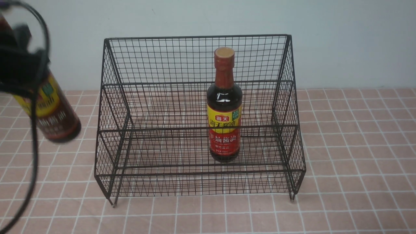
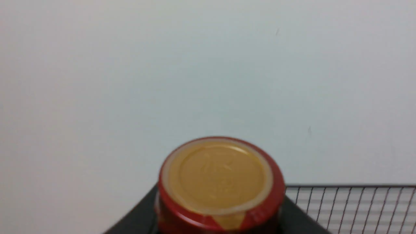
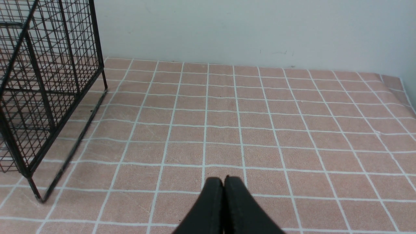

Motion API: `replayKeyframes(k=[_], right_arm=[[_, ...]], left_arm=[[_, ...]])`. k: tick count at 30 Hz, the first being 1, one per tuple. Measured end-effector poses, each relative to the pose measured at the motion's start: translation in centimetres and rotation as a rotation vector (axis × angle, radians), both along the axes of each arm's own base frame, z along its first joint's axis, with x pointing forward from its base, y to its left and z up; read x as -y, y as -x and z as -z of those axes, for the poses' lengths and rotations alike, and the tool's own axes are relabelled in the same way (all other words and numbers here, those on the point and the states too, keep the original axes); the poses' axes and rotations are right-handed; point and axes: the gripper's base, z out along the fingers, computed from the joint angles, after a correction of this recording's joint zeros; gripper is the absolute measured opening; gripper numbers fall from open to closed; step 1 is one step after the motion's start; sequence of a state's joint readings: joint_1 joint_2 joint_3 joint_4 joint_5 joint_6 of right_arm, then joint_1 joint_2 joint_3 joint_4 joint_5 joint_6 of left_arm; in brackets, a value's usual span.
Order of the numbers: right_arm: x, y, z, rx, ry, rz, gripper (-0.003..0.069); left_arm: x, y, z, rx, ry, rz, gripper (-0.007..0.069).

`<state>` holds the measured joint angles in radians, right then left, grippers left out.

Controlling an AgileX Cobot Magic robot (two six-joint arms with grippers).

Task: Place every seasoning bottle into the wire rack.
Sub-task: Use the left arm to put the condiment bottle back on the shelf

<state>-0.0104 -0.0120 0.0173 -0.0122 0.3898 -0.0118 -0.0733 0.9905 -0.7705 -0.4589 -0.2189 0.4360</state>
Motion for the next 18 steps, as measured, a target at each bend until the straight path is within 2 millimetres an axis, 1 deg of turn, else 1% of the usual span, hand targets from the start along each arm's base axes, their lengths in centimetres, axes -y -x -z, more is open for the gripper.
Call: replayKeyframes(k=[1, 2, 3, 4, 5, 7, 10, 13, 18], right_arm=[[0.0, 0.0, 0.0, 0.0, 0.0, 0.0, -0.0012], [0.0, 0.0, 0.0, 0.0, 0.0, 0.0, -0.0012], [0.0, 0.0, 0.0, 0.0, 0.0, 0.0, -0.0012], [0.0, 0.0, 0.0, 0.0, 0.0, 0.0, -0.0012], [0.0, 0.0, 0.0, 0.0, 0.0, 0.0, -0.0012], [0.0, 0.0, 0.0, 0.0, 0.0, 0.0, -0.0012], [0.0, 0.0, 0.0, 0.0, -0.001, 0.0, -0.0012], [0.0, 0.0, 0.0, 0.0, -0.002, 0.0, -0.0012], [0.0, 0.0, 0.0, 0.0, -0.002, 0.0, -0.0012]], left_arm=[[0.0, 0.5, -0.9, 0.025, 0.0, 0.007, 0.0258], [0.0, 0.7, -1.1, 0.029, 0.001, 0.009, 0.0258], [0.1, 1.5, -2.2, 0.058, 0.004, 0.02, 0.0258], [0.1, 1.6, -2.3, 0.062, 0.004, 0.02, 0.0258], [0.1, 2.4, -2.8, 0.075, 0.016, 0.03, 0.0258], [0.2, 3.1, -3.1, 0.07, 0.052, 0.051, 0.0258], [0.5, 3.5, -2.8, 0.016, 0.127, 0.089, 0.0258], [0.9, 3.5, -1.9, -0.094, 0.21, 0.132, 0.0258], [1.2, 3.5, -1.3, -0.168, 0.245, 0.153, 0.0258]])
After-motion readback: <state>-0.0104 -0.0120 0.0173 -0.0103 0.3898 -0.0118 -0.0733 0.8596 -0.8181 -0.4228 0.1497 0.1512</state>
